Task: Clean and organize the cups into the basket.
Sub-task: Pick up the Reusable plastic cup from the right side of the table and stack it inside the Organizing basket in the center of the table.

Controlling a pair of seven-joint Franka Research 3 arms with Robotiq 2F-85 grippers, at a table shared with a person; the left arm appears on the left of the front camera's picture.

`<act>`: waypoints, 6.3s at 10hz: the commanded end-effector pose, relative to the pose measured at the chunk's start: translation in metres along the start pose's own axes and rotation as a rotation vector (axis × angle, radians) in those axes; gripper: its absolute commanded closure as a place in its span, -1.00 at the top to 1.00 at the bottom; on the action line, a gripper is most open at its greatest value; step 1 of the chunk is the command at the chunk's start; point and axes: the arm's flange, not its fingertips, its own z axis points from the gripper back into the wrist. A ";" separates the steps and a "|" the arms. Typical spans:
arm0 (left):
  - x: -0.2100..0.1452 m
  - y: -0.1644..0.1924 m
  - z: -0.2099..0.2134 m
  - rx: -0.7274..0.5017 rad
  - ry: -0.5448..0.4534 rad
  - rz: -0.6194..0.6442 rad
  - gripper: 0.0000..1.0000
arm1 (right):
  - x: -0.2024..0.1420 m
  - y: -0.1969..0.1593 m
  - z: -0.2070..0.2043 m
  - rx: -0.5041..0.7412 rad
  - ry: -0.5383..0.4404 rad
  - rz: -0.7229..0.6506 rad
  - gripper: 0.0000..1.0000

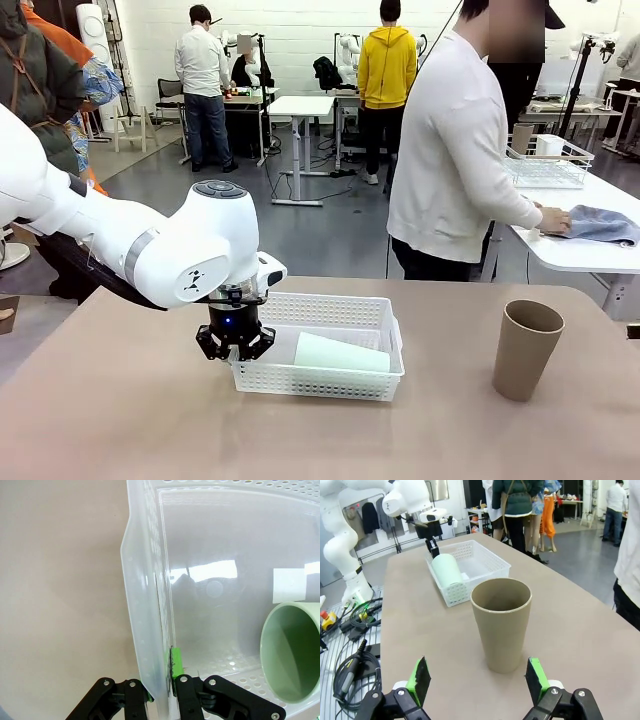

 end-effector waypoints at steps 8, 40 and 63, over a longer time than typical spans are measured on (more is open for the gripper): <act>0.001 -0.002 0.001 -0.001 -0.003 0.000 -1.00 | -0.073 -0.050 -0.087 0.085 0.133 0.075 1.00; 0.001 -0.002 0.001 -0.001 -0.003 0.000 -1.00 | -0.051 -0.097 -0.198 0.428 -0.028 0.157 -0.19; 0.001 -0.002 0.001 -0.001 -0.003 0.000 -1.00 | 0.254 0.058 -0.216 0.221 0.448 0.219 0.62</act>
